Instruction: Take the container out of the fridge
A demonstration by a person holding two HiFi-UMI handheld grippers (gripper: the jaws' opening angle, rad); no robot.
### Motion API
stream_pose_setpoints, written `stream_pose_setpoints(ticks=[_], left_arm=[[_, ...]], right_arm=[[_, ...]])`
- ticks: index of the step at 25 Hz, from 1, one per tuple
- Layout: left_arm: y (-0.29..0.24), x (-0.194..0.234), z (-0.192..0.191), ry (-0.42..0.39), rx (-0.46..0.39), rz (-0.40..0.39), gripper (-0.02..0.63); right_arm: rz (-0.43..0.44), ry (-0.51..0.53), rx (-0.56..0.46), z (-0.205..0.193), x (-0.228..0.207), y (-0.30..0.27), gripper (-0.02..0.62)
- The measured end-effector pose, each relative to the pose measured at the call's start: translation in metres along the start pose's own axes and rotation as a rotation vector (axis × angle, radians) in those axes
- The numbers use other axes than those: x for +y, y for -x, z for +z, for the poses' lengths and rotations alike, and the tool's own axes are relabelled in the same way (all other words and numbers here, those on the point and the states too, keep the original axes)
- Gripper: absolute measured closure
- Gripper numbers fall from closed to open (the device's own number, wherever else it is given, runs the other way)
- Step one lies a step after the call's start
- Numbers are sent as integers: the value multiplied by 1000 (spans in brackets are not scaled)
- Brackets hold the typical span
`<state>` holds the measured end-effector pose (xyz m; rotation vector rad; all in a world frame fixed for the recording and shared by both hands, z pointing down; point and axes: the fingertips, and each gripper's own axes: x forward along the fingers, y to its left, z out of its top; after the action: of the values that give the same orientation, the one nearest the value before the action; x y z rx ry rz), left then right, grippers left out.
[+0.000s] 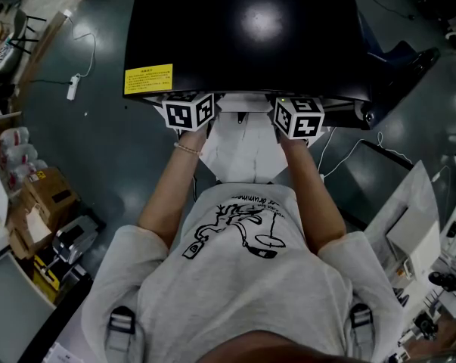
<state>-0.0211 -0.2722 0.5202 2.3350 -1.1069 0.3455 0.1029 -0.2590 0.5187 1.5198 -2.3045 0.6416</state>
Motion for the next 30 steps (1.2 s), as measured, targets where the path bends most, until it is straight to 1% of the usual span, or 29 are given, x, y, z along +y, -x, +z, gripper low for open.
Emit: stream_pose_setpoints(ticks=[9, 13, 30], left_arm=[[-2, 0, -3, -4, 26, -12, 351], [-2, -1, -4, -8, 32, -16, 351], [9, -12, 3, -18, 14, -21, 351]], right_arm=[[15, -16, 4, 0, 1, -3, 373], [5, -29, 2, 1, 0, -1, 373], [42, -8, -13, 4, 11, 5, 373]])
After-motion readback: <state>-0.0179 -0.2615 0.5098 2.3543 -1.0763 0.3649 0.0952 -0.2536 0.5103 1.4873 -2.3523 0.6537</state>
